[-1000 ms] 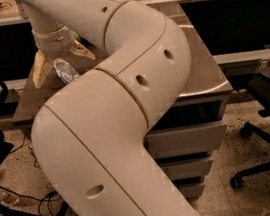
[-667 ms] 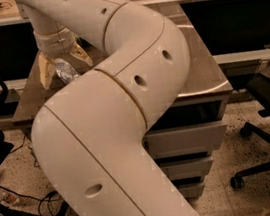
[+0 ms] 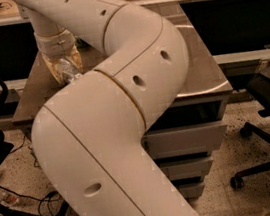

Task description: Place redbull can upright

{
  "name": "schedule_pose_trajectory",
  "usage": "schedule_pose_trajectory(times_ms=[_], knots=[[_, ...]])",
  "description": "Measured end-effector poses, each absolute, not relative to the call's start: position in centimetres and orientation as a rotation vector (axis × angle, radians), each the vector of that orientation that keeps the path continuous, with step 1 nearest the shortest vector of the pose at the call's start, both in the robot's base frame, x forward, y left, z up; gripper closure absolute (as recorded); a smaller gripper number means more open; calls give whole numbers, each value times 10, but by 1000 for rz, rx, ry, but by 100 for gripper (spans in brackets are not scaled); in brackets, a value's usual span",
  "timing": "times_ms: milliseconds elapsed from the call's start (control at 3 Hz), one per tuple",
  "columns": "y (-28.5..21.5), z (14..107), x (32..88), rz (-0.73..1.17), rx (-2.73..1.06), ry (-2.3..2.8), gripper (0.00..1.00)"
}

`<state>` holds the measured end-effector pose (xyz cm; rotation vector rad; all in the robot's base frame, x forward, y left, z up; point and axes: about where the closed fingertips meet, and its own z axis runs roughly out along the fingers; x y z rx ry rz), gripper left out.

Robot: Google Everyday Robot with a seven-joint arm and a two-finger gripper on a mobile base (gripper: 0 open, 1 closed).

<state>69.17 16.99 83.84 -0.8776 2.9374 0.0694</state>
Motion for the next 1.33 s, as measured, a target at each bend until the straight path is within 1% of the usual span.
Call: schedule_pose_trajectory(times_ms=[333,667,1000,1333], knots=[[172,836,694,74,-875,2931,95],[173,834,696,76,-874,2928,100],[172,835,696,80,-873,2923,100],[156,857,696,153,-862,2869,100]])
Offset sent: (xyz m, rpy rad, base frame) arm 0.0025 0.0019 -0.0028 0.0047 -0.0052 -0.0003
